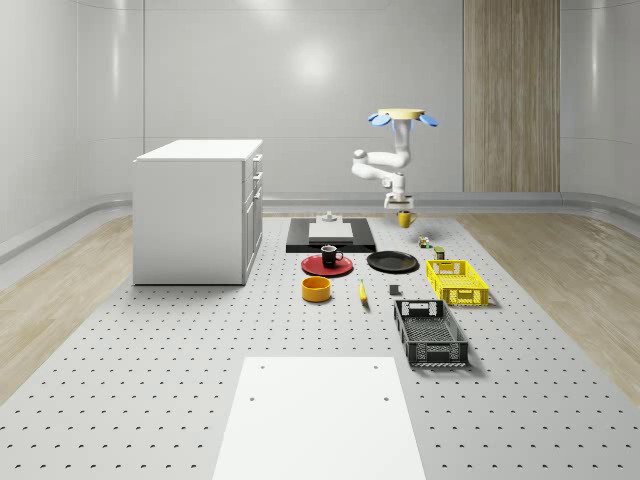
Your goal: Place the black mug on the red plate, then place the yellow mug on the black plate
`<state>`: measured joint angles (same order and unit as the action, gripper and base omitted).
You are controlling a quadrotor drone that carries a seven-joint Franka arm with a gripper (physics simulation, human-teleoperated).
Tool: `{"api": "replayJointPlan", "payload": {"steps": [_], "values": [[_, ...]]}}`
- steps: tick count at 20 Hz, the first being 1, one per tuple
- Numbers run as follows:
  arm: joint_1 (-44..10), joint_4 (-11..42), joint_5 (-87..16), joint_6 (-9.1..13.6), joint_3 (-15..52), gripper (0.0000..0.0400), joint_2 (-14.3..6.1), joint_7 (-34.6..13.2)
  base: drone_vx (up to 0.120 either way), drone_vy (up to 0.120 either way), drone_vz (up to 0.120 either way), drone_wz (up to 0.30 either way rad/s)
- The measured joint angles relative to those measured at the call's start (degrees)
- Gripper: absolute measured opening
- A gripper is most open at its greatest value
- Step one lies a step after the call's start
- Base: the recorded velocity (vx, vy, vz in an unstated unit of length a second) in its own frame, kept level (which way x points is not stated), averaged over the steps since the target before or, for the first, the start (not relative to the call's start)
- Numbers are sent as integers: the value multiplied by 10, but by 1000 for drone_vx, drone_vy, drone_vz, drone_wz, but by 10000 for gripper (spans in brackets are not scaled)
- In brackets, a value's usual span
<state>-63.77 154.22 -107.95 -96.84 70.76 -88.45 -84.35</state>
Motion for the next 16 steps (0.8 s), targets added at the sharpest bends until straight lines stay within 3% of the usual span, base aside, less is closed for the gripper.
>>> {"api": "replayJointPlan", "payload": {"steps": [16], "values": [[-2,0,2,-5,0,110,-5,-1,120,-120,0,0]]}}
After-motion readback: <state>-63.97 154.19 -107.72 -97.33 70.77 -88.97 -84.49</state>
